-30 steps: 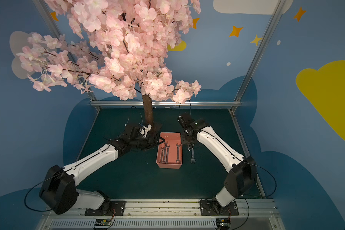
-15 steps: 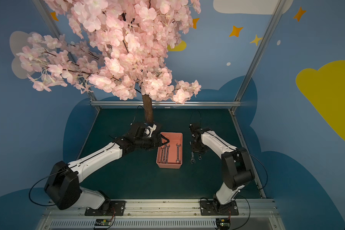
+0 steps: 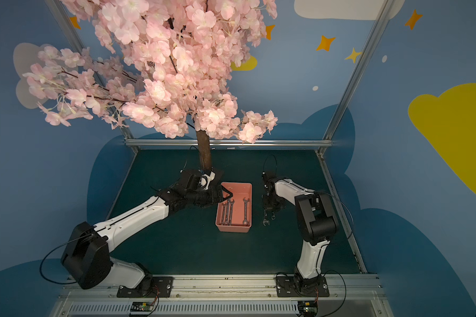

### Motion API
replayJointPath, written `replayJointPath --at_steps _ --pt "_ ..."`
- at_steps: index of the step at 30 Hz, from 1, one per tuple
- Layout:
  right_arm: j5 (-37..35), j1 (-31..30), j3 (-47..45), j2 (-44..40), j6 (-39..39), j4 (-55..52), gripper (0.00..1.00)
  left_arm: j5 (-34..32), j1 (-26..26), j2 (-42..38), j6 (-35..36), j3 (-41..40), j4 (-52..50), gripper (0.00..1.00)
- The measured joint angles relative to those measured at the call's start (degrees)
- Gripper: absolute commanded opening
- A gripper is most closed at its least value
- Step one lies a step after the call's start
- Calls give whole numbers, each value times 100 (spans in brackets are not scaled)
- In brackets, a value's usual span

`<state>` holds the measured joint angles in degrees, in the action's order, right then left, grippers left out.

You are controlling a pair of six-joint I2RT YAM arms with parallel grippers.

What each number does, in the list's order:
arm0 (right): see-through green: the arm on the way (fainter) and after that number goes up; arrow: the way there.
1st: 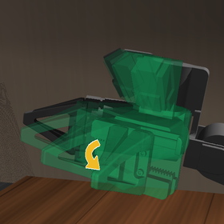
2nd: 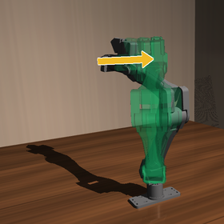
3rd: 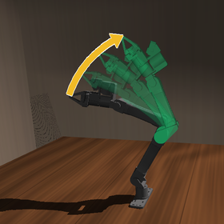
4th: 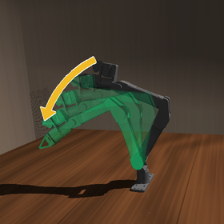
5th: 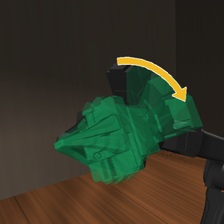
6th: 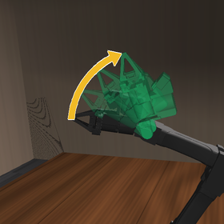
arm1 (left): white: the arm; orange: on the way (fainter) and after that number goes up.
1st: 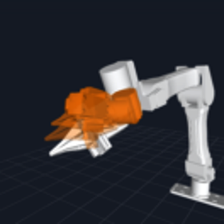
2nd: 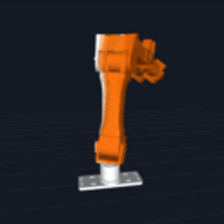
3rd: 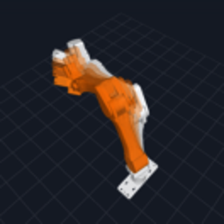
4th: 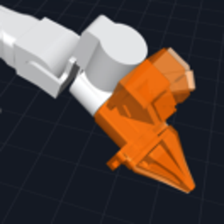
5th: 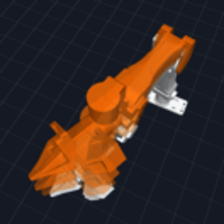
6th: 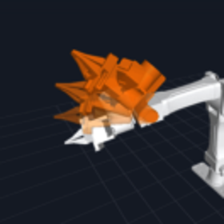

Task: Take out the wrench from the storage box
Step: Place the wrench at the center of the board.

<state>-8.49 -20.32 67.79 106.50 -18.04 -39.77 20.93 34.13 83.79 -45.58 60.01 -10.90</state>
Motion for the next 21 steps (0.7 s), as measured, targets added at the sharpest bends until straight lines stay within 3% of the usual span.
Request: replayJointPath --at_steps 9,21 --pt "-66 -107 74 37 -15 -186 31 4 -28 42 24 22 -22 100" --pt "-267 -317 564 -876 -70 -1126 36 4 -37 79 39 31 -44 100"
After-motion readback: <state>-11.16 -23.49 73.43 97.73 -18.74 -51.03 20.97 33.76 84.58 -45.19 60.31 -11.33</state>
